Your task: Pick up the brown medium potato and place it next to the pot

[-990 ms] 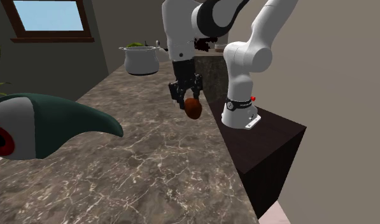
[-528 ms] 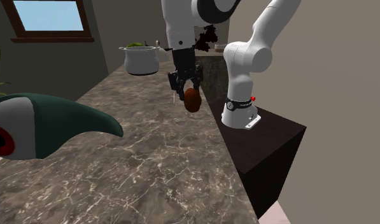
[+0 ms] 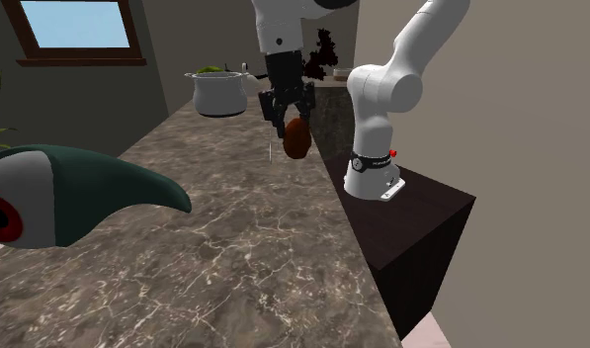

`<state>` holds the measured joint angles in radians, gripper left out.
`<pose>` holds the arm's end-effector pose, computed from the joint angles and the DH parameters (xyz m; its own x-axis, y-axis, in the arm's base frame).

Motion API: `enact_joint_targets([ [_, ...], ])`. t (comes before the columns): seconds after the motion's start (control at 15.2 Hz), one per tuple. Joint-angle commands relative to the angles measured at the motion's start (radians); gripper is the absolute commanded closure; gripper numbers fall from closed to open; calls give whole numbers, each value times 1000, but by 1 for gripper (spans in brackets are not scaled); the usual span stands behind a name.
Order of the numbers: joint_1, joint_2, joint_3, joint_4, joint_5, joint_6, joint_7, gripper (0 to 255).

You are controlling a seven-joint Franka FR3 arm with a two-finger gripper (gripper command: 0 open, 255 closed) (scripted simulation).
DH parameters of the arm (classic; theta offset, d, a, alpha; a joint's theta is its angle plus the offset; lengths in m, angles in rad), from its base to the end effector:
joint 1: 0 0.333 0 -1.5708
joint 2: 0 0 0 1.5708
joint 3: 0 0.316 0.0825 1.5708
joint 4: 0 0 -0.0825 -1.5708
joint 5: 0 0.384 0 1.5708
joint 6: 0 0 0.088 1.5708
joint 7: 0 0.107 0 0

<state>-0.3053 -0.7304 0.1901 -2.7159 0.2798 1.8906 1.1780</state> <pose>0.3159 -0.0191 0.4258 0.1164 -0.9805 -0.1582 -0.9911 -0.1250 0.0460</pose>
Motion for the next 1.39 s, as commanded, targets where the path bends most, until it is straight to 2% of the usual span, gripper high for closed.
enact_joint_targets([
  [0.0,0,-13,-3,20,-4,-33,5,255],
  [1.32,-12,-30,-39,277,-41,-304,43,255],
])
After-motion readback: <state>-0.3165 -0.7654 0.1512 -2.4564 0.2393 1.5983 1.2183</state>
